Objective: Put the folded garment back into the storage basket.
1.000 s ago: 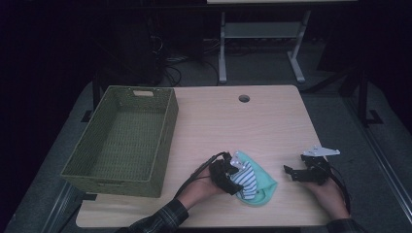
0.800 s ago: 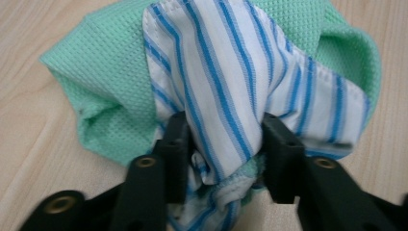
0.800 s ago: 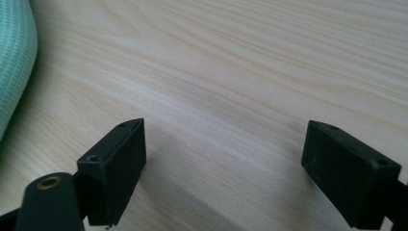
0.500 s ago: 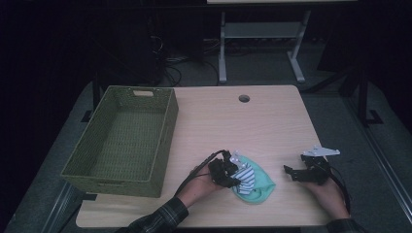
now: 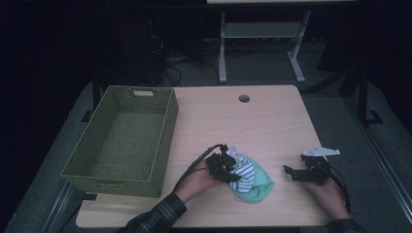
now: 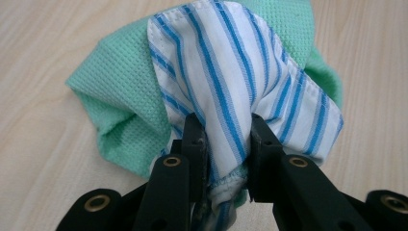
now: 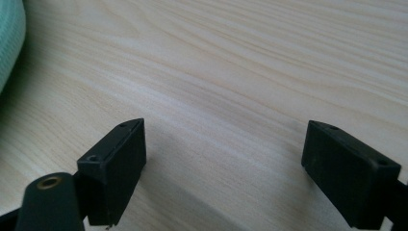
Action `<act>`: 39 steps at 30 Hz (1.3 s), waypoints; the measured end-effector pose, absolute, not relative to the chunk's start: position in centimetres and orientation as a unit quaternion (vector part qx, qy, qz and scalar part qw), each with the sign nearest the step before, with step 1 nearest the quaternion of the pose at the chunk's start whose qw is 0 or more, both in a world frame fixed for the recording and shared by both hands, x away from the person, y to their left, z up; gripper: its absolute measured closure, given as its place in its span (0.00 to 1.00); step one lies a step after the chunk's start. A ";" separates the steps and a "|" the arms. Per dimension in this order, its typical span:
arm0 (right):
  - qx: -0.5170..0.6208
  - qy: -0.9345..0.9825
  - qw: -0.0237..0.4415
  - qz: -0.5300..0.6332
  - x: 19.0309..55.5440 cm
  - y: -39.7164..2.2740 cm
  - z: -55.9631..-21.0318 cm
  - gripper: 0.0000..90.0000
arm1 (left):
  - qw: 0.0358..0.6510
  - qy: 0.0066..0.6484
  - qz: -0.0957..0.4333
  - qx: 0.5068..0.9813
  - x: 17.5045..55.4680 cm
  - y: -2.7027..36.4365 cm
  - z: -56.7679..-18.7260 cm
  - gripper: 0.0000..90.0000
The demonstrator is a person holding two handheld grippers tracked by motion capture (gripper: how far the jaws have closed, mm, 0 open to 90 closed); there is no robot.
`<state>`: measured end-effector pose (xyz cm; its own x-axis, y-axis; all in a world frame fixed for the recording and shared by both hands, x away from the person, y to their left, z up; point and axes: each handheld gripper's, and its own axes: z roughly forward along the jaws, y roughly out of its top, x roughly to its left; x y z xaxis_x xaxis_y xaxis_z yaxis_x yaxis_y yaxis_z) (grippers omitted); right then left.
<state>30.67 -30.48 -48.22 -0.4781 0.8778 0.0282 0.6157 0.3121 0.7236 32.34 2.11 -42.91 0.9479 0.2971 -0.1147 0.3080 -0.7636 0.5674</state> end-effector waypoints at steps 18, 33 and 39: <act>0.474 0.787 0.190 0.345 30.7 -30.5 -48.2 0.17 | 0.324 0.173 -0.011 0.930 33.6 4.3 -39.4 0.81; 0.475 0.787 0.190 0.345 30.7 -30.5 -48.2 0.17 | 0.331 0.188 0.014 0.925 34.9 6.6 -35.9 0.81; 0.475 0.787 0.189 0.345 30.7 -30.5 -48.2 0.17 | 0.340 0.201 0.027 0.918 35.5 8.0 -34.4 0.81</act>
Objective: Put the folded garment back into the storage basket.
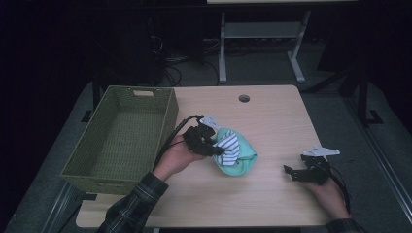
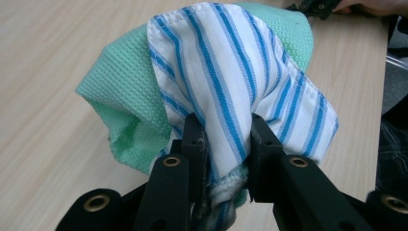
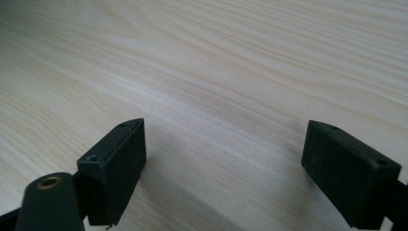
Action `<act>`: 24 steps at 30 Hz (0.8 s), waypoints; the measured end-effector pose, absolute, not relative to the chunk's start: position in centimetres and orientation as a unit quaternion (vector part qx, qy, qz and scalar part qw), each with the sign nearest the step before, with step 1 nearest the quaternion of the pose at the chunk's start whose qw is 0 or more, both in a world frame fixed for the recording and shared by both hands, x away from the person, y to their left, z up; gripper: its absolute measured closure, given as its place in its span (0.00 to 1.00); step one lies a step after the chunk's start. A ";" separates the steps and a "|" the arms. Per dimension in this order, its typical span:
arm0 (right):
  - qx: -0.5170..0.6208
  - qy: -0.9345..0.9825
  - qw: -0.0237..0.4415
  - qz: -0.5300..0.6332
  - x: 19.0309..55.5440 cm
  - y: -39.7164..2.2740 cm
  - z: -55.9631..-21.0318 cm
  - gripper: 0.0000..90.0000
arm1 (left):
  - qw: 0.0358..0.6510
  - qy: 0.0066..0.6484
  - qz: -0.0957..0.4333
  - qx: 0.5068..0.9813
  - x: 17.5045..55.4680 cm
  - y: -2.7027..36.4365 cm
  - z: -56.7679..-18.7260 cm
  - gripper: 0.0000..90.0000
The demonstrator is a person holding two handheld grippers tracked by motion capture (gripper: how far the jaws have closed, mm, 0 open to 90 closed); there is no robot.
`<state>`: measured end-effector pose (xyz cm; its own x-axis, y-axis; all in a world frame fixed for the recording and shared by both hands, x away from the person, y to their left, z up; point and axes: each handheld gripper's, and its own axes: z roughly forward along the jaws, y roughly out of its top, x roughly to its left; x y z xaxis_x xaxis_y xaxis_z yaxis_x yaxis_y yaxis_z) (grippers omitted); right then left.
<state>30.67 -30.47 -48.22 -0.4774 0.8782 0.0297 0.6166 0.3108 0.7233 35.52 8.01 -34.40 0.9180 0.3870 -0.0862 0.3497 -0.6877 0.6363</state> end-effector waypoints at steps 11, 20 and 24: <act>0.475 0.787 0.189 0.345 30.7 -30.5 -48.2 0.17 | 0.340 0.220 0.056 0.913 36.6 10.7 -31.7 0.81; 0.475 0.787 0.190 0.345 30.7 -30.5 -48.2 0.17 | 0.336 0.243 0.077 0.907 37.2 13.3 -30.0 0.81; 0.475 0.787 0.190 0.345 30.7 -30.5 -48.2 0.17 | 0.337 0.255 0.085 0.902 37.3 14.7 -29.3 0.81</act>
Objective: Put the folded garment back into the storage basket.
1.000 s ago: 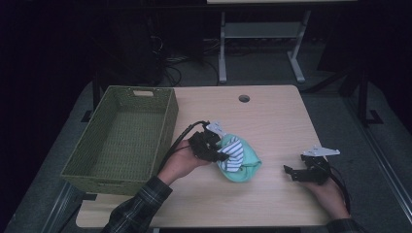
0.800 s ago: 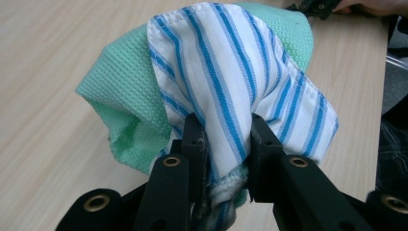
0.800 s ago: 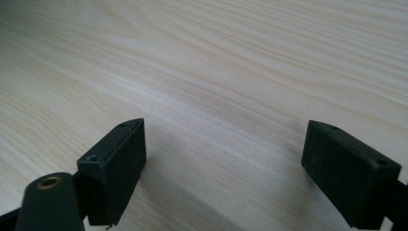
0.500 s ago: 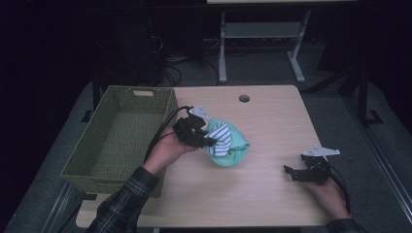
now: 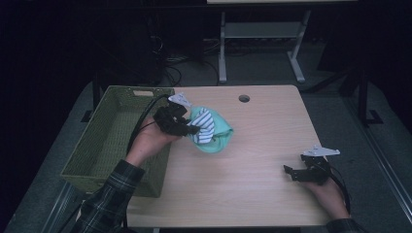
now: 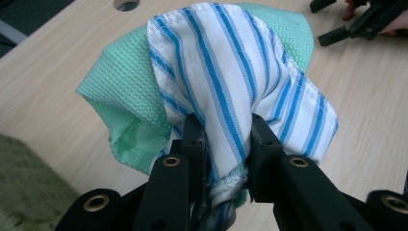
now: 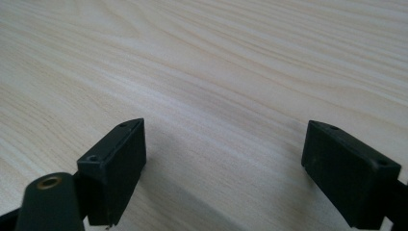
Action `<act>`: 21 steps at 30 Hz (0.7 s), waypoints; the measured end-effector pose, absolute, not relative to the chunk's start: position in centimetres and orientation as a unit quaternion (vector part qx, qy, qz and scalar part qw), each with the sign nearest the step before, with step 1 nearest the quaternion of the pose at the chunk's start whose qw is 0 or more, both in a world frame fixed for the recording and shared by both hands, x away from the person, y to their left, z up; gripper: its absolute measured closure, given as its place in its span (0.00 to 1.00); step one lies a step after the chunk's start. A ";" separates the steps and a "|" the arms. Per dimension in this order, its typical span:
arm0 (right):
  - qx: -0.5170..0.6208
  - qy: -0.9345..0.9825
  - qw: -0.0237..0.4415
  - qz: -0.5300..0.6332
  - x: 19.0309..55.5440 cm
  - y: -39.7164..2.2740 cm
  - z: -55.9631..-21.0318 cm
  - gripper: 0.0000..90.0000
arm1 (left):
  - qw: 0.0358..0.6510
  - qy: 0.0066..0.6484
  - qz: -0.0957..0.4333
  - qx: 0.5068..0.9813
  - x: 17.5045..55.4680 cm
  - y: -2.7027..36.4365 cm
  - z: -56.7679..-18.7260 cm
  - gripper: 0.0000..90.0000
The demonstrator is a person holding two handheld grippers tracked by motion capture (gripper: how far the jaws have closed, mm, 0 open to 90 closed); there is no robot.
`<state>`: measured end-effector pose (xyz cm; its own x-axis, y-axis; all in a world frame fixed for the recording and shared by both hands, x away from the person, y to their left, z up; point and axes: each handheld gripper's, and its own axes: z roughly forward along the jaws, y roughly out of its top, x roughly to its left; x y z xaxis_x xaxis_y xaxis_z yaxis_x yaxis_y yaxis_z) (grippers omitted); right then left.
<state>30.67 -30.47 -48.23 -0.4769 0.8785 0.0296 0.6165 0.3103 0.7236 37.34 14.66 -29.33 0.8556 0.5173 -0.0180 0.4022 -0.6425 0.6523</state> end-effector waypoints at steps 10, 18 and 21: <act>0.476 0.786 0.190 0.345 30.7 -30.5 -48.2 0.17 | 0.345 0.295 0.104 0.885 37.6 18.5 -28.4 0.81; 0.477 0.786 0.190 0.345 30.7 -30.4 -48.2 0.17 | 0.352 0.326 0.117 0.870 37.6 21.7 -28.0 0.81; 0.477 0.786 0.190 0.345 30.7 -30.4 -48.2 0.17 | 0.355 0.337 0.122 0.863 37.5 22.8 -27.8 0.81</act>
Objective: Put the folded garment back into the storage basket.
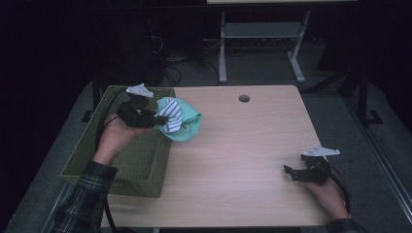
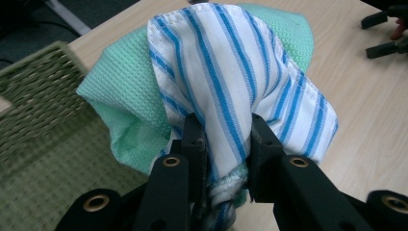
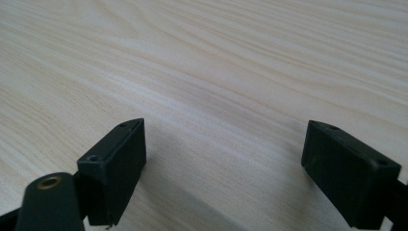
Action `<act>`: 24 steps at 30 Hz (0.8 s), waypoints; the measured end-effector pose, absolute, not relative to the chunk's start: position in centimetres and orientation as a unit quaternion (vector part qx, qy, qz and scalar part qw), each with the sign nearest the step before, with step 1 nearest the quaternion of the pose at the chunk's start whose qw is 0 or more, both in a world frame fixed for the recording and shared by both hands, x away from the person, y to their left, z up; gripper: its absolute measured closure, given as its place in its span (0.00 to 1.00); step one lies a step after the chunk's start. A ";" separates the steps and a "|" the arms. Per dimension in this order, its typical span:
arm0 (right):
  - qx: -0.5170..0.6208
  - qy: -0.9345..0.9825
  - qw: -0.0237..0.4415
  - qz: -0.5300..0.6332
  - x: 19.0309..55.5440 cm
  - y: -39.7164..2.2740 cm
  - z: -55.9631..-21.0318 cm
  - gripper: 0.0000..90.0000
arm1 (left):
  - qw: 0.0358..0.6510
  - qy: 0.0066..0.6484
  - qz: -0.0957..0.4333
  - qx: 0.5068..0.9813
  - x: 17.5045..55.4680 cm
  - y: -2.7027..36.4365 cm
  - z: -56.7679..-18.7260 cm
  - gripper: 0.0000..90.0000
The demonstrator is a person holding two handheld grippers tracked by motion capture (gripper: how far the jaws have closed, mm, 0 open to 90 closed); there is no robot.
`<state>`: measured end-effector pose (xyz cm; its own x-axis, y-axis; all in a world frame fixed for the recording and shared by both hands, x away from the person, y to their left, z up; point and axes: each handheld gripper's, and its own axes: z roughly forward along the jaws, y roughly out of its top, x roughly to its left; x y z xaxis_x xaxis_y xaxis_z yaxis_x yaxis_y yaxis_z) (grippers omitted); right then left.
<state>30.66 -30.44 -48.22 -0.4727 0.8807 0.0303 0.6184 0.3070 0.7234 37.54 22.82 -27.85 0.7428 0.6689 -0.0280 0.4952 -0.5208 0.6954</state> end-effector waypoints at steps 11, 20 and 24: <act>0.478 0.785 0.190 0.345 30.7 -30.4 -48.2 0.17 | 0.361 0.376 0.144 0.841 37.5 27.1 -27.8 0.81; 0.478 0.785 0.190 0.344 30.7 -30.4 -48.2 0.17 | 0.357 0.410 0.162 0.823 37.2 30.1 -28.6 0.81; 0.478 0.785 0.191 0.344 30.7 -30.4 -48.2 0.17 | 0.348 0.427 0.169 0.818 37.1 31.3 -29.4 0.81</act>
<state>30.66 -30.45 -48.23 -0.4695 0.8824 0.0299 0.6195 0.3051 0.7233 37.14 31.26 -29.43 0.5789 0.8151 -0.0208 0.5805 -0.3941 0.7125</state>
